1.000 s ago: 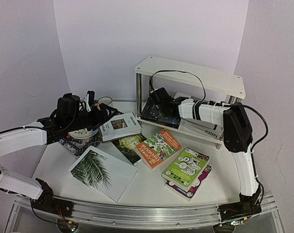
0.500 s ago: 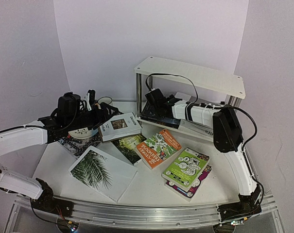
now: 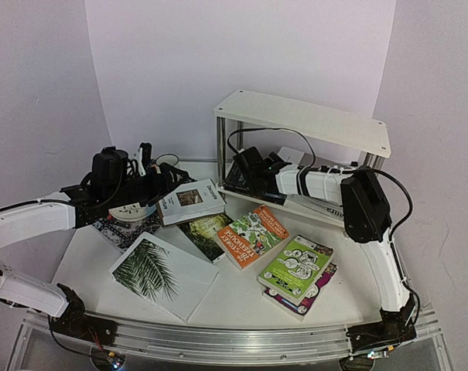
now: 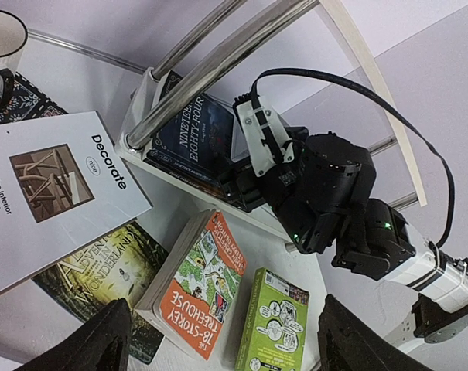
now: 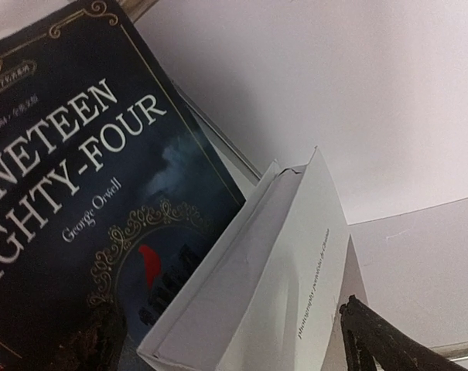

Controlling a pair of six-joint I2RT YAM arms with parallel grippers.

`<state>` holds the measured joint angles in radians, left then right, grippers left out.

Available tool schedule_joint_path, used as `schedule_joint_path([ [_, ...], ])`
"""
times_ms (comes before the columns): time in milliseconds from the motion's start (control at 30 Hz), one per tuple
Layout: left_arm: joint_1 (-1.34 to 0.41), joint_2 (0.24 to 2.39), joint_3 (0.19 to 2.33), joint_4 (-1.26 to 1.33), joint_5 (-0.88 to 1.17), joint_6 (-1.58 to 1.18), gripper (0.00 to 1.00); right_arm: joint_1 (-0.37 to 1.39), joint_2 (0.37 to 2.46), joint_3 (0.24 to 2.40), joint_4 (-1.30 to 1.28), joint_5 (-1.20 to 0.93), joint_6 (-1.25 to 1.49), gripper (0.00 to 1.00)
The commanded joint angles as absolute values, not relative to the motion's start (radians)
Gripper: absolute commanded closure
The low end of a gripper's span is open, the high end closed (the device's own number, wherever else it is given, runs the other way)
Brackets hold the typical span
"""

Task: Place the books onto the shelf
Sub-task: Pick up the book from the book pile on the shelf.

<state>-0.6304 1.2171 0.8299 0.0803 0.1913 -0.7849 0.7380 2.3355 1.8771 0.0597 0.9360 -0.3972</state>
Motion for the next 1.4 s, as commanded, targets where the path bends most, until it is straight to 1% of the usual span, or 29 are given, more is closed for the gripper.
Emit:
schedule_joint_path([
  [0,-0.637,1.187,0.874,0.118,0.185,-0.766,0.16,0.732,2.296,1.811,-0.027,0.944,-0.524,0.02],
  [167,-0.637,1.171,0.873,0.114,0.179,-0.761,0.16,0.731,2.291,1.784,-0.027,0.968,-0.604,0.02],
  [433,-0.637,1.149,0.866,0.1,0.165,-0.752,0.16,0.722,2.312,1.767,-0.029,1.043,-0.637,0.02],
  [500,-0.637,1.142,0.867,0.098,0.162,-0.75,0.16,0.72,2.312,1.758,-0.028,1.056,-0.638,0.03],
  [533,-0.637,1.139,0.866,0.096,0.16,-0.749,0.16,0.72,2.311,1.755,-0.027,1.065,-0.637,0.04],
  [600,-0.637,1.135,0.866,0.093,0.157,-0.747,0.16,0.719,2.308,1.747,-0.023,1.081,-0.637,0.12],
  [733,-0.637,1.132,0.868,0.09,0.157,-0.745,0.16,0.724,2.292,1.734,-0.017,1.103,-0.641,0.34],
  [800,-0.637,1.131,0.869,0.088,0.159,-0.746,0.16,0.735,2.275,1.722,-0.015,1.121,-0.642,0.42],
  [1033,-0.637,1.129,0.875,0.086,0.162,-0.745,0.16,0.793,2.225,1.675,0.066,1.191,-0.709,0.55],
  [1133,-0.637,1.12,0.871,0.086,0.162,-0.745,0.16,0.826,2.192,1.649,0.09,1.214,-0.73,0.56],
  [1233,-0.637,1.108,0.863,0.085,0.156,-0.746,0.16,0.866,2.151,1.625,0.102,1.238,-0.748,0.6],
  [1367,-0.637,1.098,0.862,0.079,0.151,-0.743,0.16,0.945,2.105,1.604,0.107,1.276,-0.779,0.6],
])
